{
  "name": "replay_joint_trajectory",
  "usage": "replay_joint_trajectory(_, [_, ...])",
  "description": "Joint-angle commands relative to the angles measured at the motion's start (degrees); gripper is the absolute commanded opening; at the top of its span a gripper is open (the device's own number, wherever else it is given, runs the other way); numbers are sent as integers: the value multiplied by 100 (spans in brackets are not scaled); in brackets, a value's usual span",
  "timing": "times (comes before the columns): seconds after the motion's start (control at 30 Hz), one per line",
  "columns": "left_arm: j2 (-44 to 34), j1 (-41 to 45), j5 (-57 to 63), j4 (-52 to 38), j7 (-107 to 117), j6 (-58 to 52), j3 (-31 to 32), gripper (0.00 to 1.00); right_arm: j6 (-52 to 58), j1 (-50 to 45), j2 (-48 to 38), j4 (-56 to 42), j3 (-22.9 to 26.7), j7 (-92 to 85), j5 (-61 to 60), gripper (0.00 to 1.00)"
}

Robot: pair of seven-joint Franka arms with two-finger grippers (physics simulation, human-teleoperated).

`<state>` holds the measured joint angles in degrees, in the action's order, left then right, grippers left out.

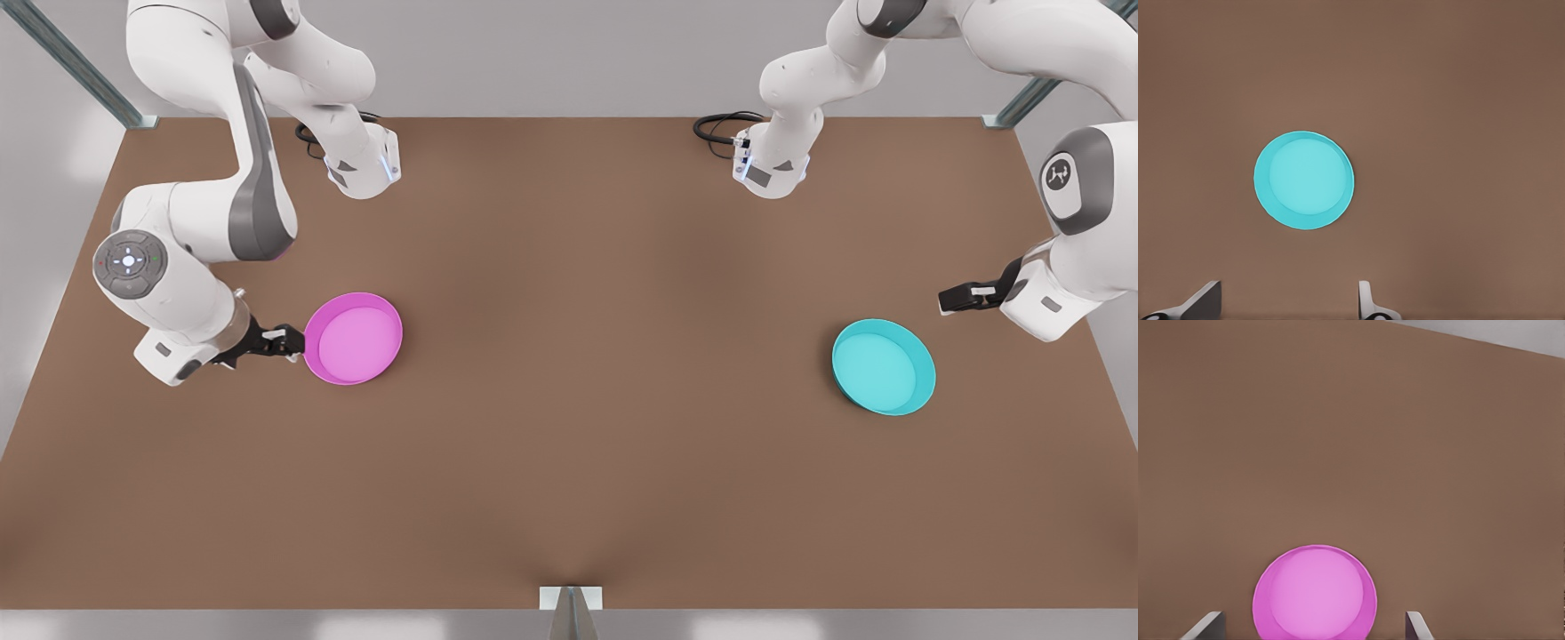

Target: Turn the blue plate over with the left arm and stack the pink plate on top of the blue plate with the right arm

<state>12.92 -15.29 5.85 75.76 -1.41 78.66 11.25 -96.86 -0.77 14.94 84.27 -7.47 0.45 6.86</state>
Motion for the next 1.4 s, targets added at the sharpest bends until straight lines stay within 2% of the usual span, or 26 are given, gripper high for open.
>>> replay_joint_trajectory(0.0, [0,0,4,0,0,0,0,100,1,-2,0,-7,0,8,-1,100])
replay_joint_trajectory(0.03, [8,-9,4,0,0,0,0,100,27,-20,0,2,0,8,-1,100])
replay_joint_trajectory(0.07, [280,-395,-364,0,-105,9,9,100,27,-11,0,2,0,8,-1,100])
replay_joint_trajectory(0.17, [1379,-1257,-980,61,-1765,738,-8,100,124,50,88,10,8,17,52,100])
replay_joint_trajectory(0.3, [1344,-1319,-1806,1967,-3751,2978,-702,100,326,50,106,-7,17,34,52,100])
replay_joint_trajectory(0.37, [1371,-1327,-1999,2460,-3929,3620,-764,100,335,51,106,-16,35,43,34,100])
replay_joint_trajectory(0.53, [1819,-1828,-2140,2505,-4280,3709,-764,100,335,59,114,-25,35,43,78,100])
replay_joint_trajectory(0.7, [2293,-1872,-2351,2478,-4280,3999,-817,100,326,50,132,-25,35,43,96,100])
replay_joint_trajectory(1.03, [2487,-1855,-2799,2399,-3867,4210,-817,100,326,50,176,-34,35,52,105,100])
replay_joint_trajectory(1.07, [2496,-1855,-2791,2399,-3876,4210,-817,98,326,50,176,-34,35,52,105,100])
replay_joint_trajectory(1.1, [2522,-1855,-2791,2399,-3885,4210,-817,91,326,50,176,-34,44,52,105,100])
replay_joint_trajectory(1.17, [2531,-1855,-2782,2399,-3867,4210,-817,69,326,50,176,-34,44,52,105,100])
replay_joint_trajectory(1.37, [2610,-1864,-2764,2399,-3920,4201,-817,68,326,50,176,-34,35,52,105,100])
